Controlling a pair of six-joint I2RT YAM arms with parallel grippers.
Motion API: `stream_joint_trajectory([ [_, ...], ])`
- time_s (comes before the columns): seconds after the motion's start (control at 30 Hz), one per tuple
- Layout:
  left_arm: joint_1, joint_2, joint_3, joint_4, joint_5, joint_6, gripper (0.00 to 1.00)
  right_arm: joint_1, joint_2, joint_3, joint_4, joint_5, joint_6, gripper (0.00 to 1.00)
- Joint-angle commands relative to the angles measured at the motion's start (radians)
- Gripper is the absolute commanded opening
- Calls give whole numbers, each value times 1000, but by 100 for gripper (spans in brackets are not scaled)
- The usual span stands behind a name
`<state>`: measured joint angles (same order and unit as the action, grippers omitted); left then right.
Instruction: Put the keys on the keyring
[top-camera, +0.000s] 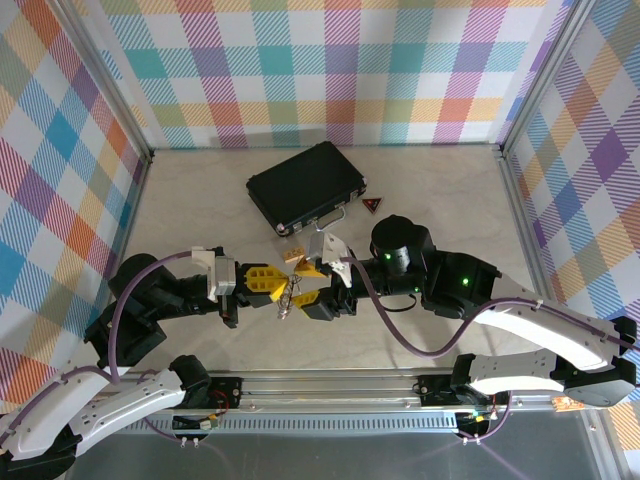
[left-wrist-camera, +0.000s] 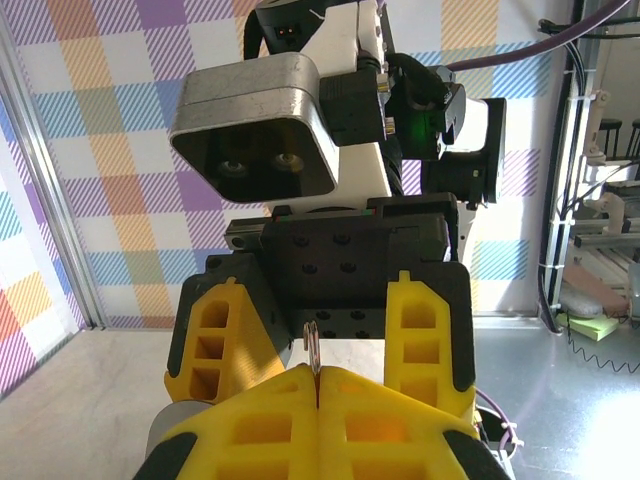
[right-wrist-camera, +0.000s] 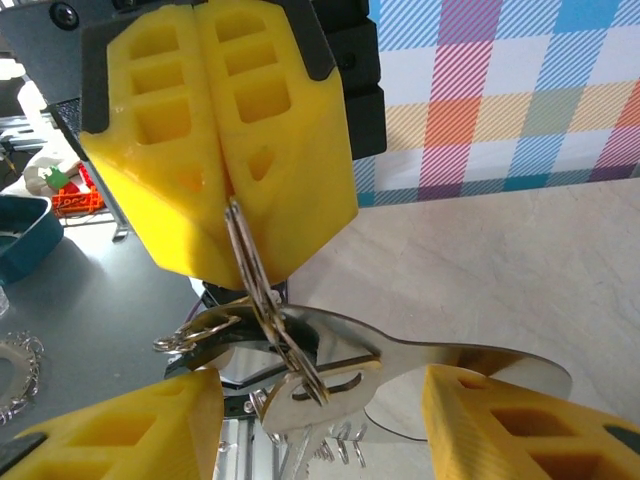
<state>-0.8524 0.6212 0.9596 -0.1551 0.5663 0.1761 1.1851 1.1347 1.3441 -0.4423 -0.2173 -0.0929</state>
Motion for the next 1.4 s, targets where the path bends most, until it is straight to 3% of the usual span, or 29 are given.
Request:
stream_joint_trajectory([
  [0.0, -5, -16, -1, 28, 11, 10, 0, 5, -13, -10, 39, 17, 9, 47],
  [0.2, -6, -18, -2, 26, 11, 11, 0, 5, -13, -11, 35, 24, 4, 27],
  [0.47, -6, -26, -4, 14, 7, 15, 0, 5, -33, -13, 29, 16, -12, 6],
  [0.7, -6, -29, -4, -4, -2, 26, 0, 10, -52, 1, 0, 33, -50, 0],
  [1.37, -6, 1, 5, -68, 8, 52, 0, 37, -63, 50, -35, 99, -94, 0],
])
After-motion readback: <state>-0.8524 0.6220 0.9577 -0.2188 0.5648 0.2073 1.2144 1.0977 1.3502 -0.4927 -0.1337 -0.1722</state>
